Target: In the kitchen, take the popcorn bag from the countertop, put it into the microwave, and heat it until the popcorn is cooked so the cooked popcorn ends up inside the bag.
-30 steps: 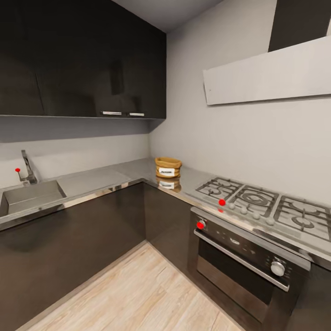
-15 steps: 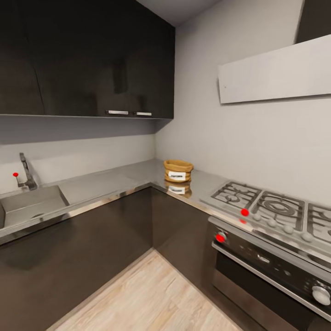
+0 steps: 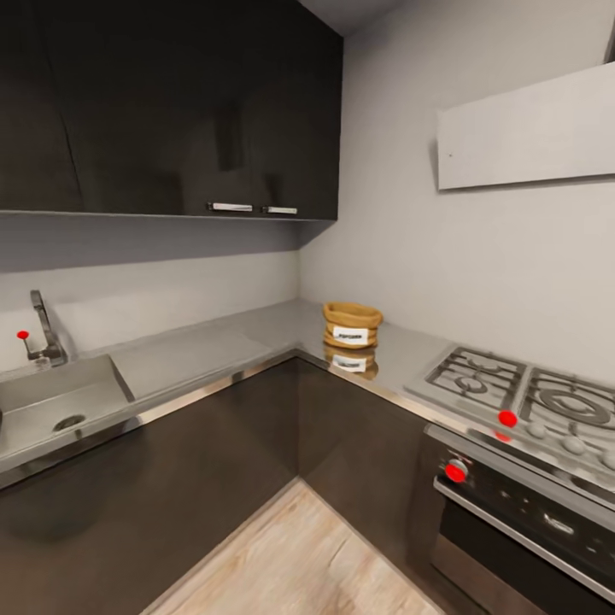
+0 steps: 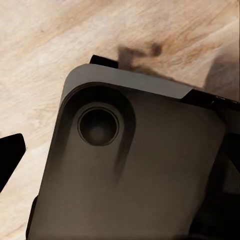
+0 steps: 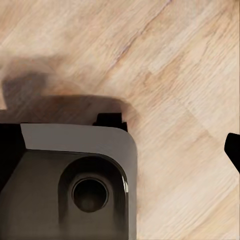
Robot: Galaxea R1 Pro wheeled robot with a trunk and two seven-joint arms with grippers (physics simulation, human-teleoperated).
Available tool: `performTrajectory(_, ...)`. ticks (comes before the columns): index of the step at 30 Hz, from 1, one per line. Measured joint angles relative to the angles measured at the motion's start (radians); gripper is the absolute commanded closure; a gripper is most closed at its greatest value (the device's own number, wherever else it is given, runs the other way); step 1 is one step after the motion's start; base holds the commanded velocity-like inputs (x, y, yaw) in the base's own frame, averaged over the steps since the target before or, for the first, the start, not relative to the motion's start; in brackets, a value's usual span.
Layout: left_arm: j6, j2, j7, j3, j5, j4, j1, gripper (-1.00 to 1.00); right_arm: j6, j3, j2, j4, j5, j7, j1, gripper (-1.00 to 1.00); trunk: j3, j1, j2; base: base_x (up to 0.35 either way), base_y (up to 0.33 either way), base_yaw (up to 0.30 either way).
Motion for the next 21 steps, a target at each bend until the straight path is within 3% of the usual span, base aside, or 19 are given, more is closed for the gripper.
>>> performTrajectory(13, -0.002, 0.000, 0.000, -0.002, -0.003, 0.000, 0.000, -1.00, 0.000, -0.001, 0.000, 0.000, -0.002, -0.001, 0.000, -1.00, 0.000, 0.000, 0.000, 0.318, 0.095, -0.007)
performTrajectory(21, -0.003, 0.000, 0.000, 0.000, 0.001, 0.000, 0.000, -1.00, -0.001, -0.001, 0.000, 0.000, -0.002, -0.001, 0.000, -1.00, 0.003, 0.000, 0.000, 0.210, 0.019, -0.206)
